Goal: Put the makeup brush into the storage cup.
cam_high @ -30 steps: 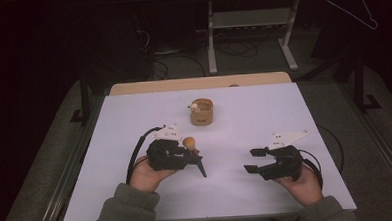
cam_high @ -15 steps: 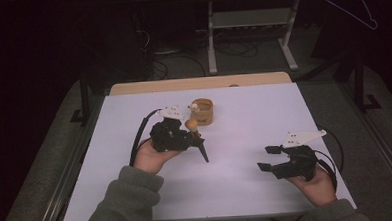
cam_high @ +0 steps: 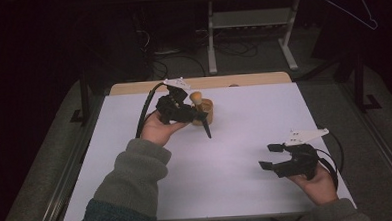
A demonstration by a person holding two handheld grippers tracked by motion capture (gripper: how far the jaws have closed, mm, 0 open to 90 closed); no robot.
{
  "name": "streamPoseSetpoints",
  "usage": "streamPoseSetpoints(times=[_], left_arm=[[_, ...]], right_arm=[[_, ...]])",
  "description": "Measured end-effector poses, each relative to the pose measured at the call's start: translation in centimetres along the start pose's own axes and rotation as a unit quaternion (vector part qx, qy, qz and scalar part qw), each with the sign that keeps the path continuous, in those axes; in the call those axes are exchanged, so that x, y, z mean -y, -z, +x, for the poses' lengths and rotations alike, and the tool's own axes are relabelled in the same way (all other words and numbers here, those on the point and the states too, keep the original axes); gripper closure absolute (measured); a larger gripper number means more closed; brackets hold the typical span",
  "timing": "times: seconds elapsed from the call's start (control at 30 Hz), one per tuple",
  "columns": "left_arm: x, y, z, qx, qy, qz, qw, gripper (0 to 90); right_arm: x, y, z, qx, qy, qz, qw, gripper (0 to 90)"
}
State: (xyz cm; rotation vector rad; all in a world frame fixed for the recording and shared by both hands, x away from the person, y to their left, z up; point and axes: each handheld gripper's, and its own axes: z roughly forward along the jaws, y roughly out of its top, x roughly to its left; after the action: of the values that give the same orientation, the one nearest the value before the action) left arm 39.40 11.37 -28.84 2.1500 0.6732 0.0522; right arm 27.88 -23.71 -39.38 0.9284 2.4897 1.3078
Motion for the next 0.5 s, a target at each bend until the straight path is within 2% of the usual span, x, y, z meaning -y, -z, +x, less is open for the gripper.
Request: streamPoseSetpoints(times=[0.17,0.2,0.3,0.5], left_arm=[[-1.2,0.4,0.9,-0.008,0.008,-0.004,0.9999,72.3],[-1.7,0.6,1.2,-0.018,0.008,-0.004,0.9998,72.2],[-2.2,0.7,1.6,-0.024,0.011,-0.005,0.9996,72.2],[-4.1,1.2,2.3,-0.042,0.016,-0.009,0.9990,72.2]], right_arm=[[0.0,0.1,-0.2,0.001,-0.003,-0.005,1.0000,28.2],[0.0,0.1,-0.2,0.002,-0.004,-0.005,1.0000,27.9],[0.0,0.0,-0.3,0.000,-0.004,-0.004,1.0000,27.8],[-0.2,-0.1,-0.2,-0.001,-0.005,-0.004,1.0000,27.0]])
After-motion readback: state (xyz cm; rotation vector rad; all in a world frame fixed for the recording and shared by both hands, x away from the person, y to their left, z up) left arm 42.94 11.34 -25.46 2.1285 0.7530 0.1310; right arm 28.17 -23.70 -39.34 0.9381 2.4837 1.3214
